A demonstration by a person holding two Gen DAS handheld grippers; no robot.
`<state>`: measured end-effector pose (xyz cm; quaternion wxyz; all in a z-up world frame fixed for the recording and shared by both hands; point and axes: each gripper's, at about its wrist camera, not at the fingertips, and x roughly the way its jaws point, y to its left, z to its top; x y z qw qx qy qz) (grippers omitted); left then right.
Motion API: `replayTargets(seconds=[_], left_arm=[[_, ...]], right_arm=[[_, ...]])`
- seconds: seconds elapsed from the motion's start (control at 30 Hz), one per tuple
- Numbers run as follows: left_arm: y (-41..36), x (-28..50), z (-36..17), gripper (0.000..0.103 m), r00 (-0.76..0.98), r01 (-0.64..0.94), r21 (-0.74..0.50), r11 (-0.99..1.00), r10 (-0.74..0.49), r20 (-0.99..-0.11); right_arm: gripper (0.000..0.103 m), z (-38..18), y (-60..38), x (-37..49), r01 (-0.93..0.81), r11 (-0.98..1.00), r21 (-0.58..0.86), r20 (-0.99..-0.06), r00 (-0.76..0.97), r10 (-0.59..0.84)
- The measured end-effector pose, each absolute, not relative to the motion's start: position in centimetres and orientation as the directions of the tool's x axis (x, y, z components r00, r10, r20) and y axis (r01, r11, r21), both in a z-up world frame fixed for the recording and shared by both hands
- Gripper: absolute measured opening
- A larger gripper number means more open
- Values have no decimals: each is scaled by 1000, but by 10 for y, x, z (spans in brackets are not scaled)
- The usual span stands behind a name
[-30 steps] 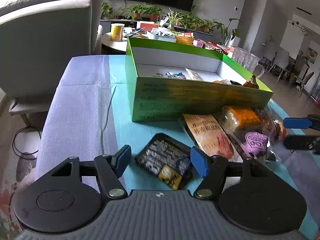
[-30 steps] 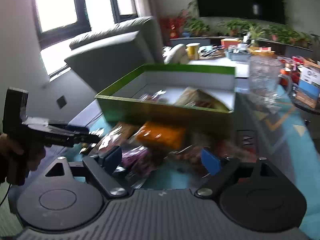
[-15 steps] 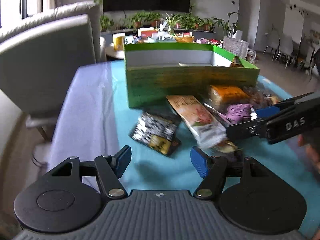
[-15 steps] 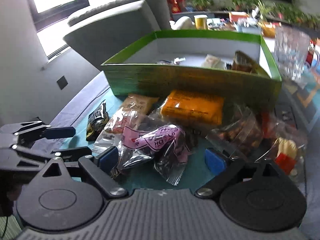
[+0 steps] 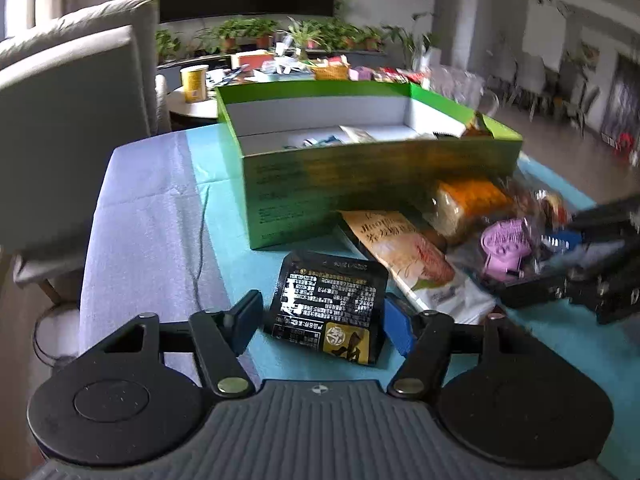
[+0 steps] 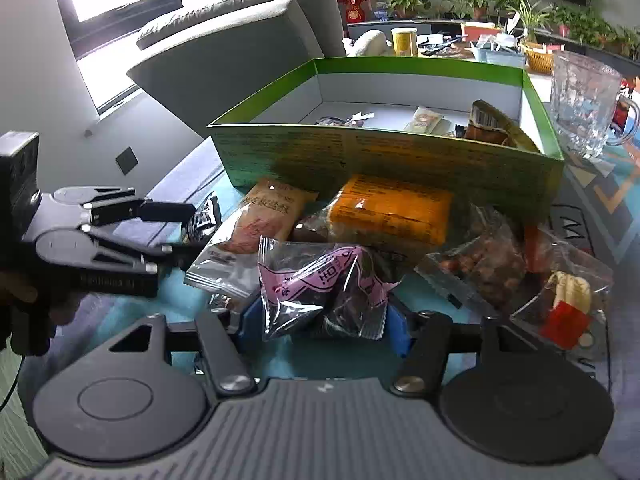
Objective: Organize snacks
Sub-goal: 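Grasp the black square packet with the left tool while the right tool grasps the dark bag, then lift both snacks over the green box and release them inside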
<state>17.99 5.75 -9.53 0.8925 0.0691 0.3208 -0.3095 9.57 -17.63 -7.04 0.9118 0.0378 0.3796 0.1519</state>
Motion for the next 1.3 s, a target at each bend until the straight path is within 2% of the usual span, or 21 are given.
replayTargets(seconds=[0.07,0.33,0.6,0.67,0.73,0.9,0.93,1.0,1.13,1.3], left_arm=[[61,175,-95,57,599,588,-108,801,-522,-607],[74,140,-80,56,680,533,-91,841,-491,-544],[72,138,-41,56,749,497,-110,861,-490,-446],[68,140,-35,56,759,488,-116,865,-487,-432],[65,142,-31,56,765,484,-123,867,-487,-421],[58,147,-30,56,772,470,-125,874,-476,-422],[59,146,-30,56,771,469,-123,874,-474,-424],[57,147,-32,56,770,467,-118,876,-469,-433],[55,149,-33,56,770,453,-114,884,-452,-451],[53,148,-30,56,775,454,-100,885,-448,-447]], right_arm=[[56,-70,-176,94,-248,952,177,-682,667,300],[56,-66,-182,85,-261,951,163,-682,667,300],[55,-47,-189,76,-262,952,159,-622,722,302],[53,-44,-190,75,-263,950,168,-608,731,310],[39,-42,-191,75,-275,946,172,-597,735,322],[40,-44,-196,77,-280,947,156,-597,737,316],[47,-47,-197,76,-279,947,159,-602,733,317],[53,-51,-199,76,-273,944,187,-611,720,329],[53,-59,-194,82,-275,936,221,-605,714,353],[53,-75,-179,96,-270,949,166,-668,677,309]])
